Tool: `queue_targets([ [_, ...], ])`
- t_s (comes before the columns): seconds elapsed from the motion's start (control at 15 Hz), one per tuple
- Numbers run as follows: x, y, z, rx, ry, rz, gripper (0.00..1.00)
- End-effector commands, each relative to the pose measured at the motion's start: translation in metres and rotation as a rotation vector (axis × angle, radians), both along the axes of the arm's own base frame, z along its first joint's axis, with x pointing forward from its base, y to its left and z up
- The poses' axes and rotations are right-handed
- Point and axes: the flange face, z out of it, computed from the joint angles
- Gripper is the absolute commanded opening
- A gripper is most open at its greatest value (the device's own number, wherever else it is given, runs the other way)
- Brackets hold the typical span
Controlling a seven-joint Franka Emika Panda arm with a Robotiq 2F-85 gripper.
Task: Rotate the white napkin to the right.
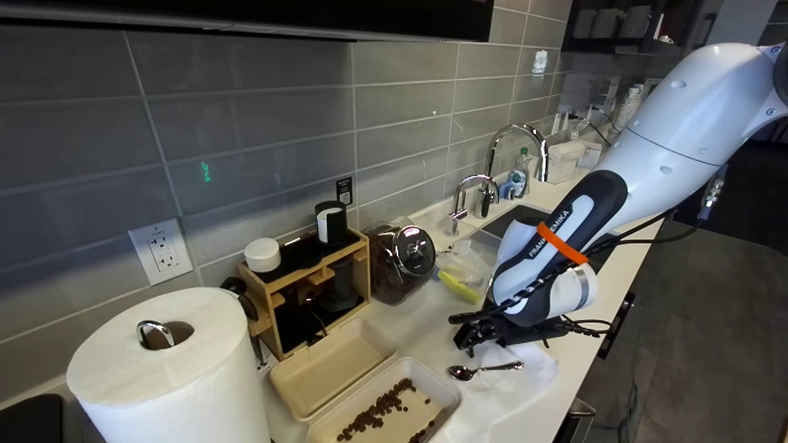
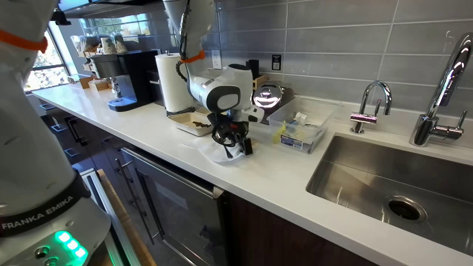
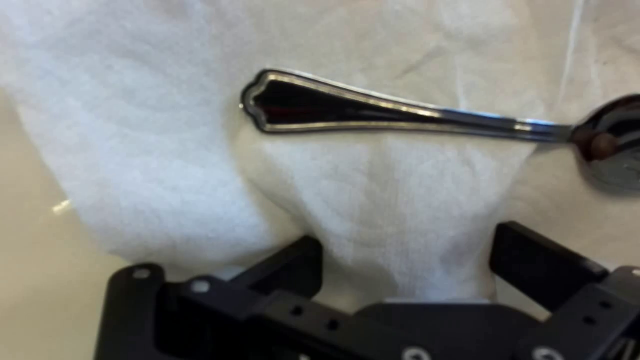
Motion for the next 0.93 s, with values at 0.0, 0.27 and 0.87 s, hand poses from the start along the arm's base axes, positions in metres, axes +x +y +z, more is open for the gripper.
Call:
queue_targets([
  [0.0,-0.017,-0.010,-0.011,-0.004,0.081,-0.172,1.00],
  [0.27,-0.007,-0.013,0.001,-0.010,0.041,-0.176,1.00],
  [0.87,-0.008,-0.020,-0.002,0.034,0.072,-0.369,1.00],
])
